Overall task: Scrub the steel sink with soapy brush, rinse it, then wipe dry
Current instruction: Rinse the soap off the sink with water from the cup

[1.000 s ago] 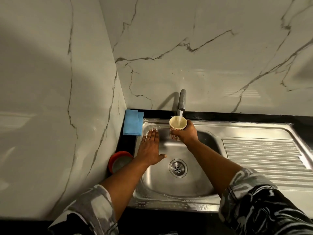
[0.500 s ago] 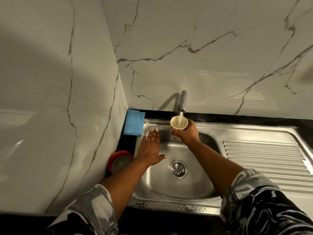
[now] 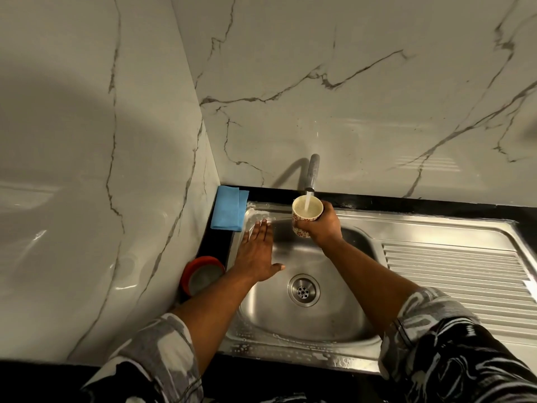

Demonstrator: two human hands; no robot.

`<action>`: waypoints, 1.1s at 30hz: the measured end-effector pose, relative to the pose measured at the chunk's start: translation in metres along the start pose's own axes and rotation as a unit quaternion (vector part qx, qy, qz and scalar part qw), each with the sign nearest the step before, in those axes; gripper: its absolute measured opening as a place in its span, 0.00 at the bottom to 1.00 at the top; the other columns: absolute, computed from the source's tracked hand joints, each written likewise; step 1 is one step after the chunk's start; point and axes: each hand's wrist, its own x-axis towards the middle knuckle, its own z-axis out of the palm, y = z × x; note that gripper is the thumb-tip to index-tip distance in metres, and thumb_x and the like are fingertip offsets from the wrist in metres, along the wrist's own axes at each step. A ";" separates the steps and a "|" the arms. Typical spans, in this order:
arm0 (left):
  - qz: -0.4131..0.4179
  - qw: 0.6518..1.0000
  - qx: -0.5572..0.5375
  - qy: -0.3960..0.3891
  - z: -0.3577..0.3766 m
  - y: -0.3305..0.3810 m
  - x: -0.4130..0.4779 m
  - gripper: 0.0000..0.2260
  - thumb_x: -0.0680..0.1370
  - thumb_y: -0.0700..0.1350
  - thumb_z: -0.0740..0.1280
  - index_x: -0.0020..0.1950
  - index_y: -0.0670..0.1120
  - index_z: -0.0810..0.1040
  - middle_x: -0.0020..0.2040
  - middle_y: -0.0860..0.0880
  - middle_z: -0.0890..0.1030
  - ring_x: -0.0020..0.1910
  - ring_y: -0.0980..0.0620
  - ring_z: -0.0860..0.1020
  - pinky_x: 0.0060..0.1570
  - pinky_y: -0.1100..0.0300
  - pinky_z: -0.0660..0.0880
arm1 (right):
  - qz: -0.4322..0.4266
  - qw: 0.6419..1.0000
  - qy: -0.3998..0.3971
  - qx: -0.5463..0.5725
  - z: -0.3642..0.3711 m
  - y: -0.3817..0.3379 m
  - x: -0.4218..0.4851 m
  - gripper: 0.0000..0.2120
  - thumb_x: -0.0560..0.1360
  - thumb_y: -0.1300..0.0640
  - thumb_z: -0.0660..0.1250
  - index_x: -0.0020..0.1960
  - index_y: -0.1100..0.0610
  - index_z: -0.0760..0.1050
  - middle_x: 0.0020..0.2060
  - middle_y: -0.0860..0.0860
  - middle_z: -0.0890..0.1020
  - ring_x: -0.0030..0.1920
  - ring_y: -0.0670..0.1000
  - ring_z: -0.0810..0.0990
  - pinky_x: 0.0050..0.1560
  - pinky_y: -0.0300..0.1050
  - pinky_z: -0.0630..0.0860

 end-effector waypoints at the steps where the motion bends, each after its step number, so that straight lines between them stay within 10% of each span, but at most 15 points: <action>1: -0.001 1.000 -0.001 0.001 -0.001 0.000 0.000 0.54 0.77 0.70 0.68 0.87 0.44 0.41 0.87 0.43 0.41 0.86 0.44 0.39 0.77 0.50 0.36 | -0.001 1.000 0.000 0.000 0.000 0.000 0.000 0.45 0.59 0.49 0.86 0.70 0.51 0.70 0.60 0.48 0.80 0.59 0.53 0.79 0.59 0.54 0.80; 33: 0.009 0.998 -0.018 -0.055 0.055 0.050 -0.083 0.50 0.81 0.71 0.61 0.86 0.42 0.39 0.87 0.44 0.40 0.86 0.47 0.39 0.84 0.46 0.42 | -0.041 0.997 -0.063 -0.021 -0.091 0.054 -0.062 0.46 0.51 0.43 0.87 0.65 0.52 0.75 0.55 0.47 0.85 0.55 0.48 0.84 0.59 0.53 0.81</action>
